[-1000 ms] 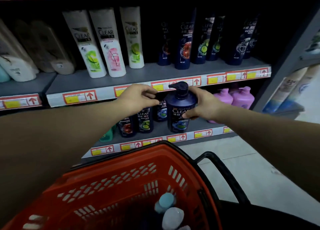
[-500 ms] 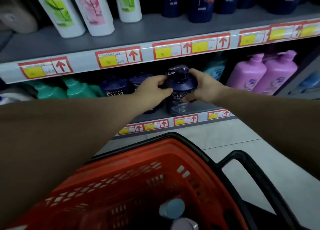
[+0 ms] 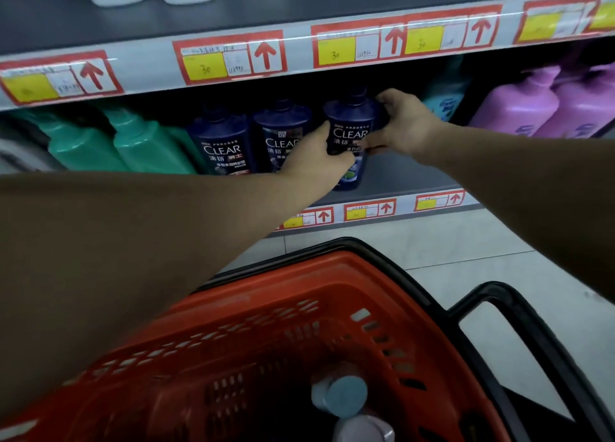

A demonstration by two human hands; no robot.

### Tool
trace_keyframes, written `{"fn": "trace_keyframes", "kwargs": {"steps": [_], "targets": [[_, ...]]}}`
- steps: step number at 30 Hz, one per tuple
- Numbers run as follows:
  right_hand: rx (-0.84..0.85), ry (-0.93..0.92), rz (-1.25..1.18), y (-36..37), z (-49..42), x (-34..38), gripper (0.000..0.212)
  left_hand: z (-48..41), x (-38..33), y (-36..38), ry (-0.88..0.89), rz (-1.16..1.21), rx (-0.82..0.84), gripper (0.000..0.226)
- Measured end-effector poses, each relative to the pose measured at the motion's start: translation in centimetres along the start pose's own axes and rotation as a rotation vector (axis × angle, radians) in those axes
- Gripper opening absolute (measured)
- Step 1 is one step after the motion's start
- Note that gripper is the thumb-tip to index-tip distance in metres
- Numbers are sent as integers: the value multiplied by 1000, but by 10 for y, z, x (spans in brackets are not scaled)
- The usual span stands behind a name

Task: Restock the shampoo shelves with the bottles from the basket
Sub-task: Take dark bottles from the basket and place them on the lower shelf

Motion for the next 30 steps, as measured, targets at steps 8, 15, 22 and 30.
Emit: {"fn": "trace_keyframes", "kwargs": {"steps": [8, 15, 22, 30], "targets": [[-103, 24, 228, -8, 26, 2, 57, 15, -2, -26, -3, -132, 51, 59], [-133, -97, 394, -14, 100, 56, 2, 75, -23, -78, 66, -238, -2, 44], [-56, -442, 495, 34, 202, 136, 10, 159, -32, -128, 125, -391, 30, 27], [583, -534, 953, 177, 303, 97, 27, 249, 40, -137, 35, -582, 265, 21]]}}
Point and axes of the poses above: each hand's wrist, its own z-axis away from the middle knuckle, its own y-axis out of the palm, x = y × z, the point moved 8 cm from there along -z, towards the middle knuckle, and after that the axes turned 1 degree about -z, right-handed, at the moved point
